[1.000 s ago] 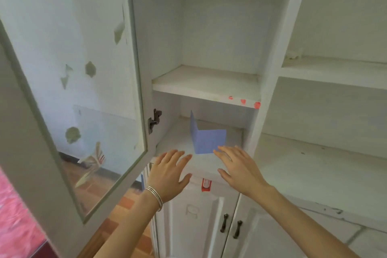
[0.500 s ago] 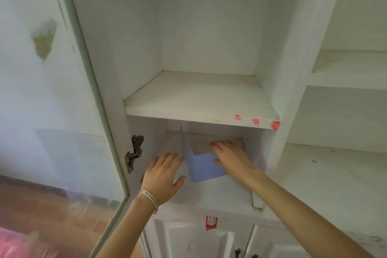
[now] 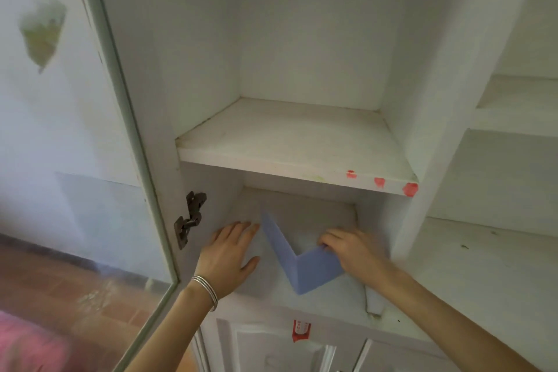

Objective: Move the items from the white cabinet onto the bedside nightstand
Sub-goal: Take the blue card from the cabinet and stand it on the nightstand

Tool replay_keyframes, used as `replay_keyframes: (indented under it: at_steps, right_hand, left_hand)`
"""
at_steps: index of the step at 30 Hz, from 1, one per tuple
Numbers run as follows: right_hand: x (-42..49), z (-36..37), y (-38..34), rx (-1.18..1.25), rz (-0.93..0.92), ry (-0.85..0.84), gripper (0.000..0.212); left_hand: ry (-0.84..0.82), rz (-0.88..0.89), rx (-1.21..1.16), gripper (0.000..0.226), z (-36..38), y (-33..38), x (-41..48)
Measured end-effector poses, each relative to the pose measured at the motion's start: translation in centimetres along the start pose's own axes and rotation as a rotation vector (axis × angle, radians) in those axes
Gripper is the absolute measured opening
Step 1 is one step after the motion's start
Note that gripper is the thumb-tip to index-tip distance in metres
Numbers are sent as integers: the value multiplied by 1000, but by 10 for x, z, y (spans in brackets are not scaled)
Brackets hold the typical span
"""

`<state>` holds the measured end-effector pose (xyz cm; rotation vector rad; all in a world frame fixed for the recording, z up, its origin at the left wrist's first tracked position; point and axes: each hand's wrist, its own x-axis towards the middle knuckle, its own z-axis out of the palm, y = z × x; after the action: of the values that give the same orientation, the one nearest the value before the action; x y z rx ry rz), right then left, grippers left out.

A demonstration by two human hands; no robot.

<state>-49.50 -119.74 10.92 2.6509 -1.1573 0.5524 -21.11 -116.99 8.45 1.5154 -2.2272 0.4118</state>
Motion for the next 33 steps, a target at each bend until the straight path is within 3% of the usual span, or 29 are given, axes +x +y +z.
replay_keyframes:
  at_steps: [2, 5, 11, 13, 14, 24, 28, 30, 33]
  right_hand:
    - [-10, -7, 3, 52, -83, -13, 34]
    - [-21, -23, -5, 74, -211, 8, 19]
    - [-56, -40, -9, 303, -393, 180, 17]
    - [-68, -49, -14, 394, -482, 197, 7]
    - [-74, -54, -18, 446, -521, 200, 14]
    - [-128, -73, -121, 824, -824, 63, 24]
    - [-136, -82, -184, 934, -942, -14, 21]
    - [-141, -84, -221, 917, -1026, -59, 23]
    - [-151, -83, -287, 816, -1193, -103, 36]
  left_hand:
    - [25, -16, 4, 59, -9, 9, -8]
    - [29, -70, 34, 72, -27, 26, -24]
    - [25, -252, 131, 75, -66, 69, -101]
    - [30, -330, 164, 75, -82, 87, -133]
    - [38, -369, 177, 74, -90, 98, -149]
    - [152, -756, 191, 58, -186, 212, -313]
    - [317, -1016, 8, 63, -228, 253, -379]
    - [406, -1081, 41, 57, -249, 272, -414]
    - [391, -1067, 198, 22, -282, 299, -468]
